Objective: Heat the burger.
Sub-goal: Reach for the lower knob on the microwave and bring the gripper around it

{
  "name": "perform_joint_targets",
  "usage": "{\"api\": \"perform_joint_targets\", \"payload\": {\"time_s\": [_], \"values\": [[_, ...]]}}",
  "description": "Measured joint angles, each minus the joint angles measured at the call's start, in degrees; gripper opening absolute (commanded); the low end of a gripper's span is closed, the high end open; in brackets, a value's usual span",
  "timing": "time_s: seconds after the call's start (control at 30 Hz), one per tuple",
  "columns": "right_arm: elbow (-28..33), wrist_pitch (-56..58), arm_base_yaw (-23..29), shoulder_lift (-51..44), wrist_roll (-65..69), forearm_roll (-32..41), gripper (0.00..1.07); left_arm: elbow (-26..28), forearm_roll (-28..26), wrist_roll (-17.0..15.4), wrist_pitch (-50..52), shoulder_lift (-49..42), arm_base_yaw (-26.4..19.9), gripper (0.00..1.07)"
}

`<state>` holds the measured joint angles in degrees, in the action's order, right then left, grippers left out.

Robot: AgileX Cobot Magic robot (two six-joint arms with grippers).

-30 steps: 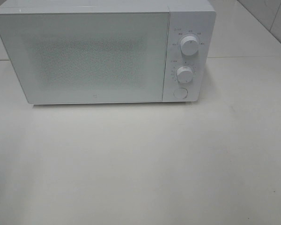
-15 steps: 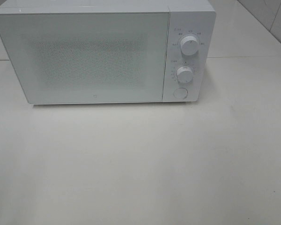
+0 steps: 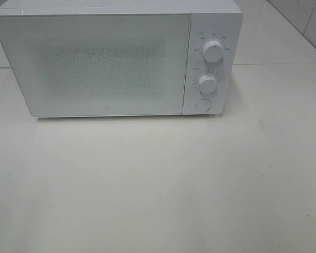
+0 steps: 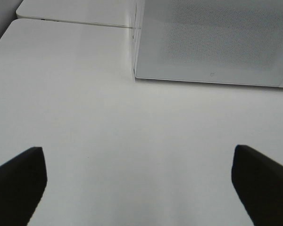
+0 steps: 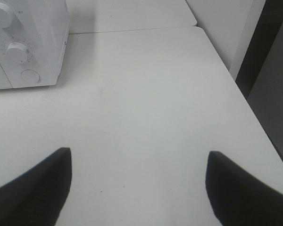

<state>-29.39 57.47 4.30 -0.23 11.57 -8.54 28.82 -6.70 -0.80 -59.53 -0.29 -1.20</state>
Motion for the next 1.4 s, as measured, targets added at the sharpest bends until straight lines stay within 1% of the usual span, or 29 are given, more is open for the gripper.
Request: {"api": "perform_joint_targets", "payload": {"time_s": [0.87, 0.97, 1.03, 1.3, 1.4], "values": [[0.0, 0.0, 0.0, 0.0, 0.2, 0.0, 0.76, 0.0, -0.1, 0.0, 0.0, 0.0, 0.0, 1.0], [-0.7, -0.2, 0.0, 0.0, 0.8, 0.1, 0.76, 0.0, -0.1, 0.0, 0.0, 0.0, 0.0, 1.0], [-2.1, -1.6, 0.0, 1.3, 1.3, -0.1, 0.76, 0.0, -0.1, 0.0, 0.0, 0.0, 0.0, 1.0], [-2.6, -8.0, 0.0, 7.4, 1.5, -0.5, 0.76, 0.0, -0.1, 0.0, 0.0, 0.0, 0.0, 1.0], [-2.6, -13.5, 0.0, 10.6, 1.6, -0.5, 0.76, 0.0, -0.1, 0.0, 0.0, 0.0, 0.0, 1.0]]}}
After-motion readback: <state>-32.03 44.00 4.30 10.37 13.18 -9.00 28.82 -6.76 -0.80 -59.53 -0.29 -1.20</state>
